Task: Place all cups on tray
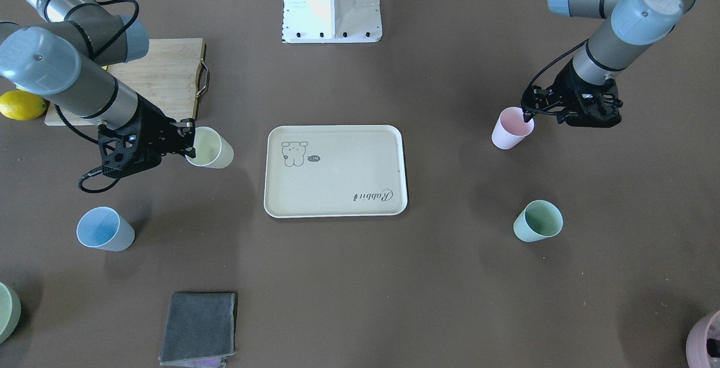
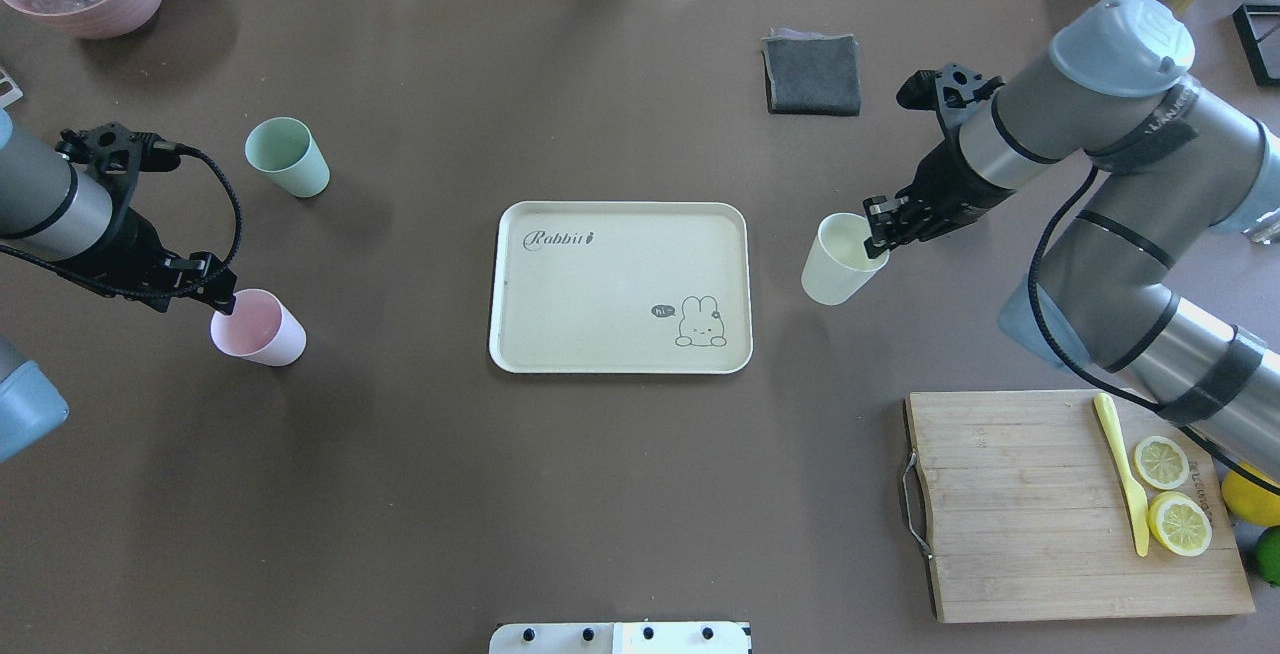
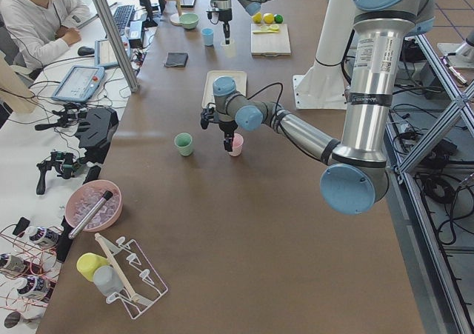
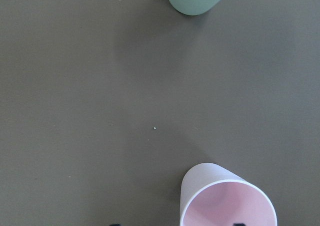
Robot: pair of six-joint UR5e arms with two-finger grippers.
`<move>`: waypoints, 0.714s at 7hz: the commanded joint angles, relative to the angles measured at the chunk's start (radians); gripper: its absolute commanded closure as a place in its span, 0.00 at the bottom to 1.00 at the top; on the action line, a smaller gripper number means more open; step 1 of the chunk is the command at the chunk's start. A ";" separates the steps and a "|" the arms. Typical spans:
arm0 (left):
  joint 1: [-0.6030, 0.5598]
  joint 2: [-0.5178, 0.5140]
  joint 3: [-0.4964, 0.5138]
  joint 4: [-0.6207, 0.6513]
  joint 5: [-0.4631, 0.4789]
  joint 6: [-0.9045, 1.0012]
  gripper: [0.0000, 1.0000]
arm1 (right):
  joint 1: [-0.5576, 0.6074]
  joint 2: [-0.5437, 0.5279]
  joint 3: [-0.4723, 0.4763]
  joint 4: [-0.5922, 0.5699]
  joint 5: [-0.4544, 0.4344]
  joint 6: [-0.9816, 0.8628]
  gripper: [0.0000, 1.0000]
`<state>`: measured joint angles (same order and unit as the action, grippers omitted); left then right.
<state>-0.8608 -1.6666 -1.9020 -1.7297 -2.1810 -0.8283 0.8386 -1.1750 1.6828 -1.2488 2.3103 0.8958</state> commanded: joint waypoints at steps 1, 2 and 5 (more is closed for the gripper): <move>0.047 -0.001 0.014 -0.011 0.035 -0.030 0.43 | -0.076 0.128 -0.067 -0.009 -0.057 0.113 1.00; 0.067 -0.007 0.024 -0.027 0.041 -0.044 0.55 | -0.114 0.153 -0.084 -0.005 -0.093 0.135 1.00; 0.080 -0.027 0.040 -0.027 0.037 -0.049 1.00 | -0.171 0.161 -0.084 -0.008 -0.164 0.155 1.00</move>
<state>-0.7845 -1.6811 -1.8639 -1.7568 -2.1415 -0.8731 0.6856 -1.0180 1.5995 -1.2558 2.1846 1.0455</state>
